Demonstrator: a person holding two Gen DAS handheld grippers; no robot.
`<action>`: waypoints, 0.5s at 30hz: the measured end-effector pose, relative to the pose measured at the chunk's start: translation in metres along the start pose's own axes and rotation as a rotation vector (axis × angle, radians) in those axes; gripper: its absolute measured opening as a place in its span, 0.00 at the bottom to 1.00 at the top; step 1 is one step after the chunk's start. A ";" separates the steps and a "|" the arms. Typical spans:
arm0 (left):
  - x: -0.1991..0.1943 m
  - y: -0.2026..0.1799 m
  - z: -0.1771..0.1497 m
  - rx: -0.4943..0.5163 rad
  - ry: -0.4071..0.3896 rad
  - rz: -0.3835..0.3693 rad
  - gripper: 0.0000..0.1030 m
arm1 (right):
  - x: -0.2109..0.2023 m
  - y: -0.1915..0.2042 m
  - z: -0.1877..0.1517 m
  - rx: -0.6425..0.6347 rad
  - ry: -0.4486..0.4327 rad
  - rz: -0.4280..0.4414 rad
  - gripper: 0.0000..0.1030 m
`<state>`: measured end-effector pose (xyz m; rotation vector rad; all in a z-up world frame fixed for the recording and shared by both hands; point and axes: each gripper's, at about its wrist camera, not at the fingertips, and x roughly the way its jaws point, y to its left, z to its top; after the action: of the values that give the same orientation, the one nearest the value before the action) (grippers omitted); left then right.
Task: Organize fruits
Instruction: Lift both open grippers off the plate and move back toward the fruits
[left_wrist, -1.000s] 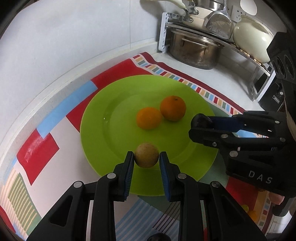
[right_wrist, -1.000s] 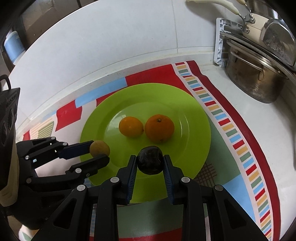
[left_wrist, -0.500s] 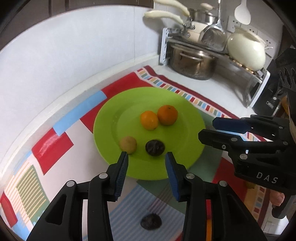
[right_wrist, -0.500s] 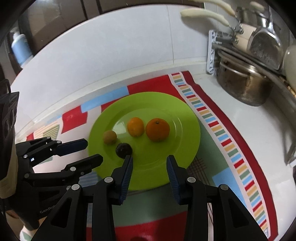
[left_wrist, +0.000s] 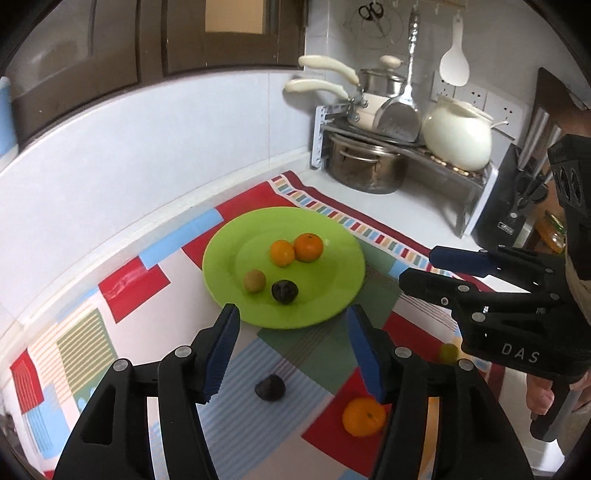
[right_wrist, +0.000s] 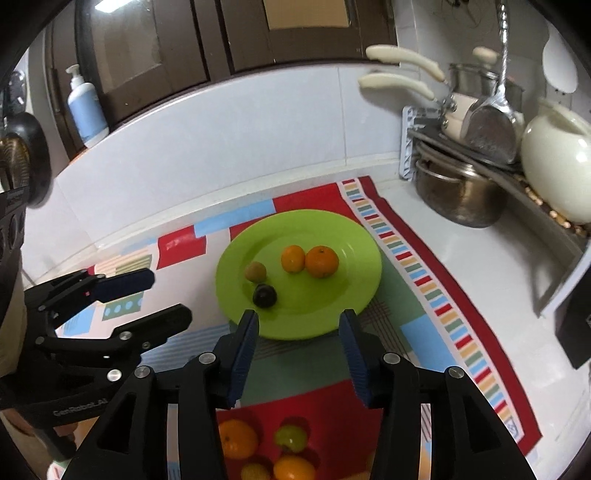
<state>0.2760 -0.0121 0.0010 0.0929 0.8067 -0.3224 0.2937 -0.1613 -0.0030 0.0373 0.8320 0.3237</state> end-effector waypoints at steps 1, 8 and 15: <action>-0.004 -0.002 -0.002 0.000 -0.003 0.002 0.59 | -0.004 0.000 -0.002 0.001 -0.004 0.001 0.45; -0.033 -0.024 -0.019 -0.004 -0.025 0.004 0.62 | -0.036 -0.003 -0.017 0.011 -0.040 0.005 0.45; -0.049 -0.042 -0.034 -0.030 -0.023 -0.010 0.62 | -0.058 -0.009 -0.033 0.014 -0.053 -0.001 0.45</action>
<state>0.2075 -0.0328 0.0143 0.0570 0.7891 -0.3201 0.2356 -0.1904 0.0148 0.0584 0.7814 0.3145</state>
